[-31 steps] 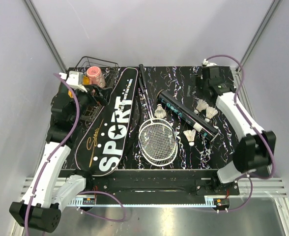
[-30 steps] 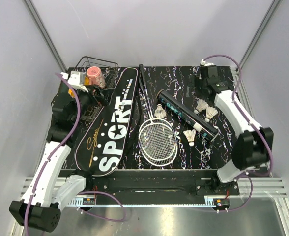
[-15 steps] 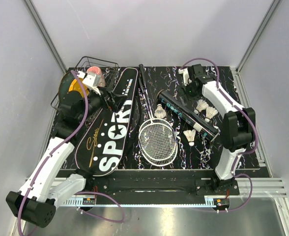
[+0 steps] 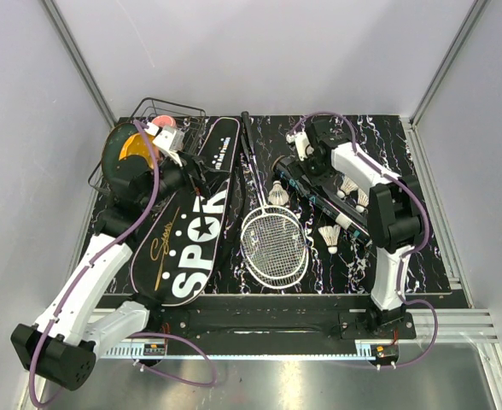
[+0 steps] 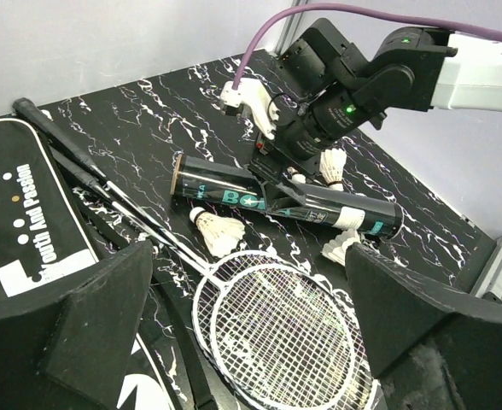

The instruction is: Pack up the badminton gear

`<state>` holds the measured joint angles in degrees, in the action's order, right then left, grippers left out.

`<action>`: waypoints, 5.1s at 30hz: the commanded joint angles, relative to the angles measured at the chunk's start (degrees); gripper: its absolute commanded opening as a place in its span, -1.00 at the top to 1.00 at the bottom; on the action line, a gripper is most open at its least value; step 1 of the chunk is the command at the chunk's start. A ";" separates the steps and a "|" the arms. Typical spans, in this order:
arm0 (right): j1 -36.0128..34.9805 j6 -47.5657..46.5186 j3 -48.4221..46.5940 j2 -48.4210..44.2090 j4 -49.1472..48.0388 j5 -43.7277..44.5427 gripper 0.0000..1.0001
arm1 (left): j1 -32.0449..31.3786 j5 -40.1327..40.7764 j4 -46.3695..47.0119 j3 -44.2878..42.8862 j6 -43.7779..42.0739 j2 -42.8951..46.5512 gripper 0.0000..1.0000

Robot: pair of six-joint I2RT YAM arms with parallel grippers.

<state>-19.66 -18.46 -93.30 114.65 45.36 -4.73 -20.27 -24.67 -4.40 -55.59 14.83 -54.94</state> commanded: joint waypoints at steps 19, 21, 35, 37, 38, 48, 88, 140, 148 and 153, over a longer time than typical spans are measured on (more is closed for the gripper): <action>-3.63 -7.12 3.12 3.12 -12.94 14.14 -0.55 | -1.96 -2.93 2.29 -2.86 0.46 -1.40 -0.98; -3.63 -7.12 2.77 3.91 -12.67 13.35 -0.57 | -2.14 -2.84 1.95 -3.03 0.20 -1.75 -0.98; -3.72 -8.43 -2.85 -6.52 -18.11 25.64 -0.19 | -3.37 0.14 0.71 -3.03 0.11 -2.37 -0.98; -3.89 -9.75 -4.43 -9.08 -18.99 27.92 -0.12 | -3.37 0.06 0.71 -3.03 0.20 -2.45 -0.98; -4.24 -9.84 -5.13 -11.62 -19.69 28.89 -0.11 | -3.28 -0.03 0.63 -3.12 0.37 -2.54 -0.98; -5.48 21.85 -8.58 -27.72 -20.92 10.48 -0.09 | -3.28 -4.33 2.47 -3.29 3.80 -5.18 -0.98; -13.12 75.41 36.08 -37.92 -80.08 -18.21 -0.03 | -5.13 -12.25 -2.54 -8.04 5.65 -18.01 -0.87; 5.77 37.17 1.54 -39.15 -16.62 -44.30 0.28 | -7.15 -23.06 -12.56 -9.18 -20.81 -16.96 0.64; 9.98 51.22 8.21 -41.79 -31.63 -51.42 0.96 | -7.15 -19.81 -11.42 -7.87 -21.42 -15.73 0.87; 12.97 62.74 11.38 -41.52 -41.13 -54.69 1.00 | -7.15 -17.88 -6.85 -5.05 -19.67 -14.85 1.00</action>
<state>-8.71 32.29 -83.15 74.74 15.64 -54.15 -27.64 -45.19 -18.61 -61.82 -5.89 -71.90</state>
